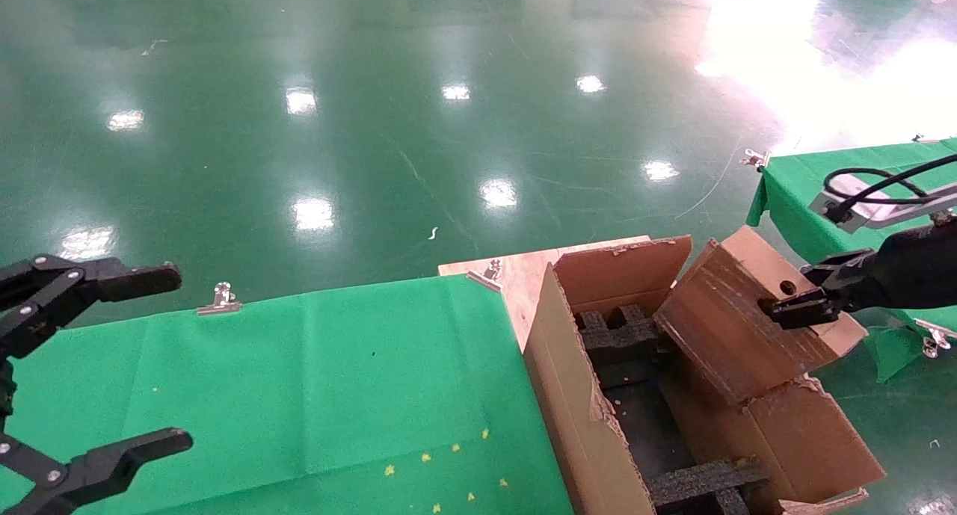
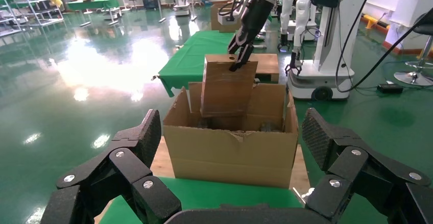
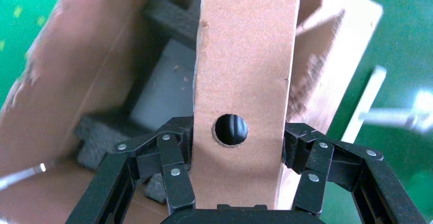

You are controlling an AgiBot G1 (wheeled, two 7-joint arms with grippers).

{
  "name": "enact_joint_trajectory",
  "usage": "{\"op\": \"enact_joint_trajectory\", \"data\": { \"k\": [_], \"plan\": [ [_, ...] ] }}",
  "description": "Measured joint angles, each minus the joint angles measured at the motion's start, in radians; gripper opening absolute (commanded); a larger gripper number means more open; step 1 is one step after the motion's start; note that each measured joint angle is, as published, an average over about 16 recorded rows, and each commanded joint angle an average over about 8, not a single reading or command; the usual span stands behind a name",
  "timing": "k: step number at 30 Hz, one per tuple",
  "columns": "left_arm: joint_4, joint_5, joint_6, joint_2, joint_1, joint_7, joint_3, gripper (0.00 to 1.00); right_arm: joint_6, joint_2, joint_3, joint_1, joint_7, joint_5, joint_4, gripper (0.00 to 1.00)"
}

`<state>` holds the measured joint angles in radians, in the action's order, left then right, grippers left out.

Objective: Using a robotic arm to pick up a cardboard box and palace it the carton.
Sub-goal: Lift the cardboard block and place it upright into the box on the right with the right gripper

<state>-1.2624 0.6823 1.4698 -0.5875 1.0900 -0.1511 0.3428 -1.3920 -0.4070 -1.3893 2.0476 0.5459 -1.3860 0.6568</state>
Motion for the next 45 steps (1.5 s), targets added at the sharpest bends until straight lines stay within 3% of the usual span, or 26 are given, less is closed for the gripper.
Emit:
{"op": "enact_joint_trajectory", "data": {
  "k": [10, 23, 34, 45],
  "plan": [
    [0.000, 0.000, 0.000, 0.000, 0.000, 0.000, 0.000, 1.00, 0.105, 0.032, -0.024, -0.070, 0.299, -0.010, 0.081, 0.00],
    [0.000, 0.000, 0.000, 0.000, 0.000, 0.000, 0.000, 1.00, 0.229, 0.063, -0.065, -0.158, 0.537, -0.050, 0.224, 0.00],
    [0.000, 0.000, 0.000, 0.000, 0.000, 0.000, 0.000, 1.00, 0.309, 0.060, -0.099, -0.224, 0.619, -0.084, 0.261, 0.00],
    [0.000, 0.000, 0.000, 0.000, 0.000, 0.000, 0.001, 1.00, 0.359, -0.004, -0.116, -0.281, 0.593, -0.079, 0.188, 0.00]
  ]
}}
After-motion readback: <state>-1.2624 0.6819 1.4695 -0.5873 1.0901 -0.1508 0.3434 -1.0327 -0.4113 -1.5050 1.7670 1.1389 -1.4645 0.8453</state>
